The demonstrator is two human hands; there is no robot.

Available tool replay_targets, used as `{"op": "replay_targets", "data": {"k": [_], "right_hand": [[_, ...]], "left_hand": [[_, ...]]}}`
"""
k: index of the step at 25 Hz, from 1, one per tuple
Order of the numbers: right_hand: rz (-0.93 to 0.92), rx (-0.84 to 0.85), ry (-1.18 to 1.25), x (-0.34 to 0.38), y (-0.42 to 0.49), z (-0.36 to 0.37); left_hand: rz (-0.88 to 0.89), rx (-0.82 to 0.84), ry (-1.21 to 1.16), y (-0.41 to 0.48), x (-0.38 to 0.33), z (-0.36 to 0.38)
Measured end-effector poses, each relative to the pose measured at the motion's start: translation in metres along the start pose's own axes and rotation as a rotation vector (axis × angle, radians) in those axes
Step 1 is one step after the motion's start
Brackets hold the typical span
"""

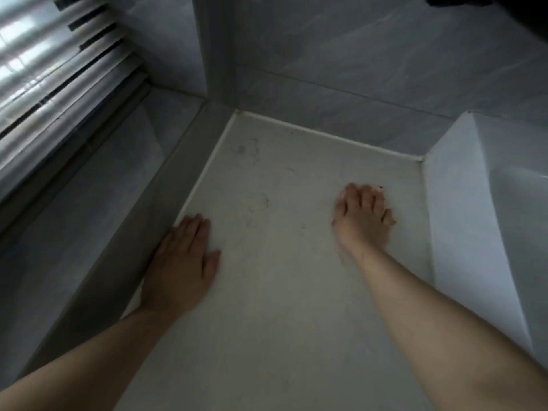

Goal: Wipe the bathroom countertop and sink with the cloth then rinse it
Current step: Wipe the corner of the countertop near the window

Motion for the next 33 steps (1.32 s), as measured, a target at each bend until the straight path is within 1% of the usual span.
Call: {"op": "replay_targets", "data": {"k": [1,2,3,4,5,6,7,8,9,10,12,13,14,16,17,19,22,24,25,26,27,29,31,33], "right_hand": [[0.048,0.035,0.024,0.013,0.0,0.003],[-0.04,0.044,0.009,0.043,-0.012,0.009],[-0.238,0.045,-0.01,0.085,-0.037,0.02],[-0.474,0.059,-0.003,0.125,-0.074,0.03],[-0.685,0.087,-0.013,0.153,-0.113,0.036],[-0.83,0.099,-0.029,0.166,-0.135,0.039],[-0.902,0.098,-0.037,0.172,-0.13,0.034],[-0.886,0.086,-0.056,0.175,-0.105,0.032],[-0.79,0.055,-0.094,0.176,-0.071,0.03],[-0.653,0.041,-0.096,0.177,-0.034,0.026],[-0.399,0.085,-0.011,0.189,0.018,0.022],[-0.35,0.11,0.037,0.206,0.025,0.026],[-0.361,0.13,0.064,0.226,0.018,0.029],[-0.464,0.158,0.111,0.257,-0.014,0.038],[-0.516,0.162,0.122,0.263,-0.032,0.041],[-0.63,0.15,0.09,0.253,-0.058,0.044],[-0.876,0.08,0.022,0.23,-0.092,0.035],[-0.995,0.093,-0.003,0.214,-0.107,0.03],[-0.99,0.115,-0.024,0.203,-0.108,0.031],[-0.932,0.117,-0.049,0.185,-0.101,0.031],[-0.833,0.09,-0.075,0.16,-0.087,0.03],[-0.553,0.0,-0.102,0.088,-0.057,0.018],[-0.256,-0.071,-0.072,0.002,-0.043,0.006],[-0.021,-0.062,-0.051,-0.061,-0.047,-0.002]], "left_hand": [[-0.008,-0.007,-0.004,-0.012,0.002,-0.004],[-0.019,-0.02,-0.013,-0.021,0.003,-0.006],[-0.036,-0.042,-0.024,-0.028,0.005,-0.008],[-0.055,-0.07,-0.038,-0.032,0.007,-0.01],[-0.072,-0.092,-0.052,-0.033,0.008,-0.011],[-0.083,-0.104,-0.065,-0.034,0.009,-0.011],[-0.088,-0.111,-0.074,-0.033,0.009,-0.011],[-0.091,-0.115,-0.078,-0.033,0.01,-0.011],[-0.091,-0.114,-0.078,-0.033,0.009,-0.011],[-0.092,-0.112,-0.076,-0.032,0.008,-0.012],[-0.094,-0.119,-0.069,-0.031,0.007,-0.014],[-0.094,-0.123,-0.068,-0.03,0.007,-0.014],[-0.094,-0.125,-0.074,-0.03,0.006,-0.014],[-0.094,-0.133,-0.096,-0.03,0.007,-0.014],[-0.097,-0.14,-0.103,-0.03,0.008,-0.013],[-0.112,-0.146,-0.116,-0.031,0.01,-0.012],[-0.138,-0.142,-0.122,-0.031,0.011,-0.013],[-0.144,-0.128,-0.104,-0.03,0.01,-0.013],[-0.137,-0.119,-0.089,-0.029,0.009,-0.013],[-0.119,-0.108,-0.074,-0.029,0.007,-0.014],[-0.091,-0.099,-0.062,-0.028,0.004,-0.014],[-0.035,-0.083,-0.042,-0.026,-0.001,-0.014],[-0.018,-0.082,-0.014,-0.025,-0.003,-0.014],[-0.022,-0.088,-0.006,-0.025,-0.003,-0.014]]}}
Point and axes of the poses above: each hand's wrist, its own y-axis towards the middle knuckle, its own z-axis out of the palm, x = y × z, the point moved 8 cm from there along y, towards the middle knuckle, and after that the axes turned 3 degrees about -y, right-handed, at the moved point
